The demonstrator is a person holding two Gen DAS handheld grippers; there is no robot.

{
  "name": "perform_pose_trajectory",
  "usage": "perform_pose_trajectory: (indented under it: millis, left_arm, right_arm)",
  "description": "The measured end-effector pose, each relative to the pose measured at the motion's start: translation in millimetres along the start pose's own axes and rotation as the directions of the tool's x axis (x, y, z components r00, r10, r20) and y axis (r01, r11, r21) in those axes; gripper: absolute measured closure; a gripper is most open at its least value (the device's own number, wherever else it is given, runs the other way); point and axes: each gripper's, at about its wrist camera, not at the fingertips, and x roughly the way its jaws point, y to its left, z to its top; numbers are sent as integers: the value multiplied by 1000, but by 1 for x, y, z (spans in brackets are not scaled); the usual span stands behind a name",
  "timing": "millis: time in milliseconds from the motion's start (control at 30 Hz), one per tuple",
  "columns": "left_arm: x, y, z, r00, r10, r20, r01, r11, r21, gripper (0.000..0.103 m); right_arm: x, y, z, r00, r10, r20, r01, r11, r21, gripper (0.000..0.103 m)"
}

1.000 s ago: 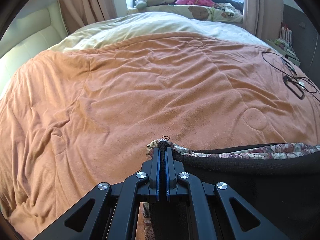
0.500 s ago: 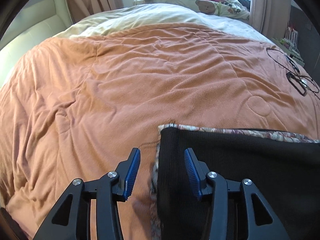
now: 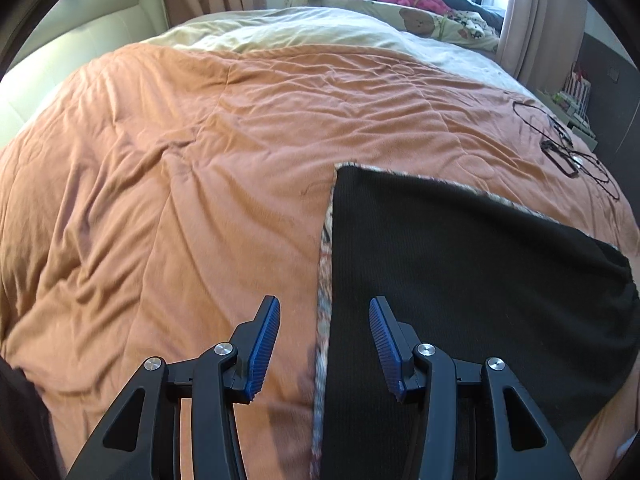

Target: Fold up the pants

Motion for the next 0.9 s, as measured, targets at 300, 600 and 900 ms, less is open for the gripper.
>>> perform_pose_trajectory:
  millis: [300,600,900]
  left_arm:
    - [-20,3,-53,999,-7,-31,6,999,-50,54]
    - [-36,10,-98,997,-40,-62,32,991,-132,54]
    - [-46,19,-130,993,-89,-71,70,969,-235,54]
  right_arm:
    - [-14,-27,-24,997,69,-35,-65,993,98,26]
    - [9,-39,-42,977,190,-100,-165,963,214,26]
    - [49,-55,-33,951,276,-141,-222,923,314,59]
